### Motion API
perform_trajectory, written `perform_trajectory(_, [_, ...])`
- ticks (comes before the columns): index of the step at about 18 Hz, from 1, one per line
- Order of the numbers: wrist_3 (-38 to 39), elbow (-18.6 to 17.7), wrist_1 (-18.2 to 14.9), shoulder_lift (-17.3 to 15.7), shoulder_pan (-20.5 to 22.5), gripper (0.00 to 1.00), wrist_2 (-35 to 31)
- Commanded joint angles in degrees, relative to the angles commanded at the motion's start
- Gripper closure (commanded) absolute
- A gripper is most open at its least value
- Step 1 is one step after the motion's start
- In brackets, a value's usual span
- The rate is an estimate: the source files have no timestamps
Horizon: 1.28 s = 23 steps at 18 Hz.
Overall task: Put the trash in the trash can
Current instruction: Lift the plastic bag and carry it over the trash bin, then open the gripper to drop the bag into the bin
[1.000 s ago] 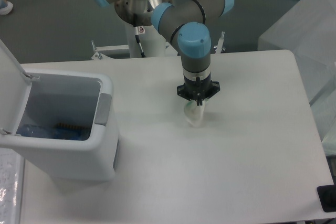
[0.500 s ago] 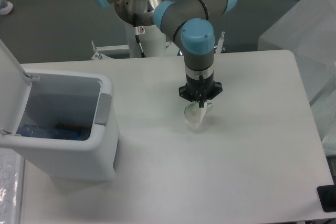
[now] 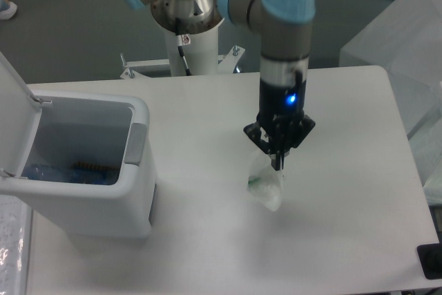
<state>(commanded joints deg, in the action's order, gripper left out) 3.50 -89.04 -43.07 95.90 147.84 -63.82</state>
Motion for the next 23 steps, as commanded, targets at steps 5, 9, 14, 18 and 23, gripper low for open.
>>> perform_trajectory(5, [1.51, 0.8, -0.17, -4.32, -3.77, 0.96, 4.85])
perform_trajectory(9, [-1.12, 0.01, -0.18, -6.25, -8.07, 0.95, 4.68])
perform_trajectory(14, [-10.07, -4.81, -0.18, -7.66, -13.79, 0.95, 4.33])
perform_trajectory(18, [-19.83, -8.69, -0.18, -8.1, -18.54, 0.95, 3.53])
perform_trajectory(23, [-21.25, -8.87, -0.26, -7.49, -20.92, 0.95, 3.53])
